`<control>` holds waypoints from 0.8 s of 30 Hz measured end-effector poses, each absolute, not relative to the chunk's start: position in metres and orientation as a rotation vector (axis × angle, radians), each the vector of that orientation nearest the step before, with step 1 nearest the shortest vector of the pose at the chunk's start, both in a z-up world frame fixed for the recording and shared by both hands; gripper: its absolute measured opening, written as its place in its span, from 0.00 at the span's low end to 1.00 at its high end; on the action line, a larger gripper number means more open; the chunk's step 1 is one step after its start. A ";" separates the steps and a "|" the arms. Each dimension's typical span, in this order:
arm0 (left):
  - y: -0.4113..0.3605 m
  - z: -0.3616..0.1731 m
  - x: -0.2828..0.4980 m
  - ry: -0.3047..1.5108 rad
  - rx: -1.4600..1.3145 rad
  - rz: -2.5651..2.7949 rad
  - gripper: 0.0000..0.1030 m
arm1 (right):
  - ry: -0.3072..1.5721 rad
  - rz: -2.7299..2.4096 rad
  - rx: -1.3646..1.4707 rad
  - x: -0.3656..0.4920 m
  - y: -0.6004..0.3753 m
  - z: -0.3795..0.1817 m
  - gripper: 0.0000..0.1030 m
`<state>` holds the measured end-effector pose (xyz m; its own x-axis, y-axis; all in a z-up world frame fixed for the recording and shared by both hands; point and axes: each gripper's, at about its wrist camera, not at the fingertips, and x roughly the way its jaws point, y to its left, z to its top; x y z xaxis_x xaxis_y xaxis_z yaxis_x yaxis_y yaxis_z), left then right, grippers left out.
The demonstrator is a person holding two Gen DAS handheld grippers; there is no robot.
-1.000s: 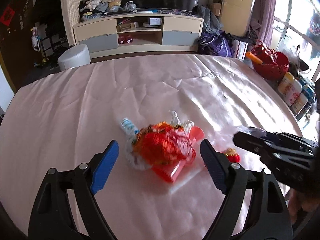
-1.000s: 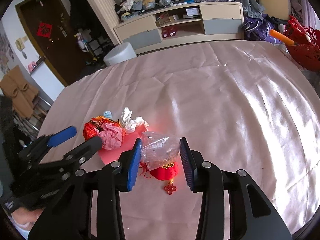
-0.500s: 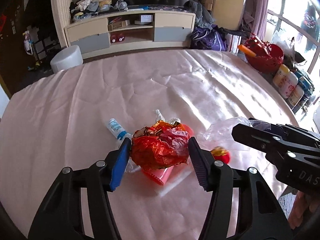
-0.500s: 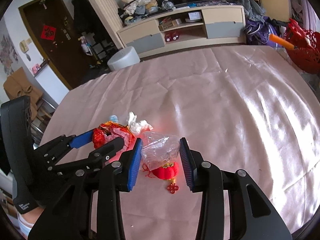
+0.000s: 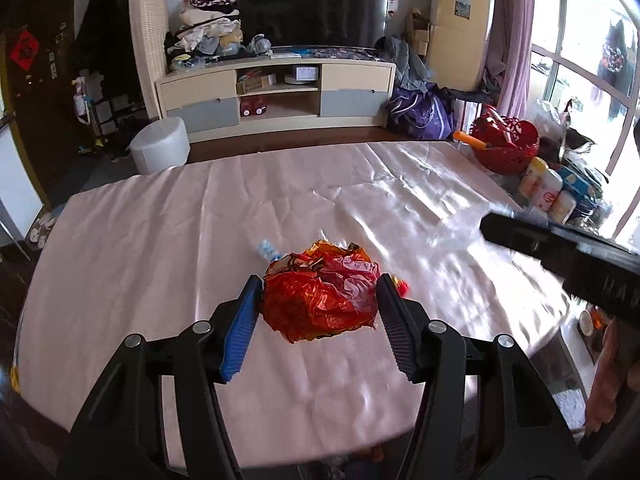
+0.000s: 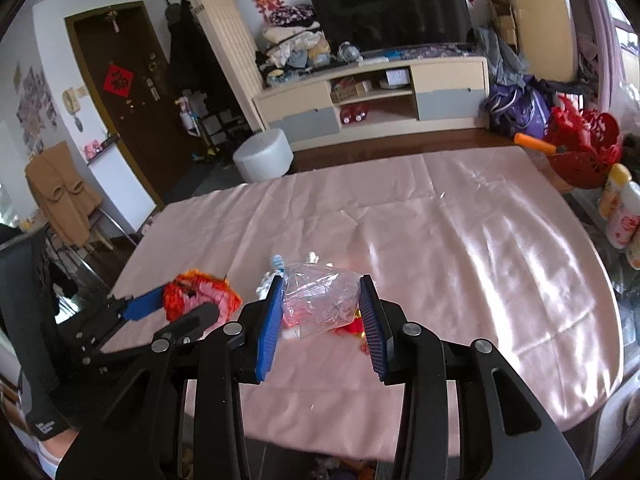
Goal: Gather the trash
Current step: 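Grasp the red foil wrapper with the left tool while the right tool grasps the clear plastic bag, then lower the red foil wrapper and clear bag into the black bin while both tools open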
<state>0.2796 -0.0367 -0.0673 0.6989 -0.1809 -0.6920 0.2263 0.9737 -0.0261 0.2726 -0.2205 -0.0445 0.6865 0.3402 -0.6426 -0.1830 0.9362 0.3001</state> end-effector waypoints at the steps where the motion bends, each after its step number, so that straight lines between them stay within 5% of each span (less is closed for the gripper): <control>1: -0.035 -0.065 0.268 0.764 0.062 -0.228 0.54 | 0.755 0.298 0.216 0.266 -0.222 -0.041 0.38; 12: -0.021 -0.068 0.155 0.755 0.043 -0.251 0.54 | 0.767 0.338 0.127 0.169 -0.220 -0.055 0.38; 24: -0.012 -0.183 0.084 0.958 0.013 -0.257 0.54 | 0.967 0.386 0.166 0.106 -0.207 -0.162 0.38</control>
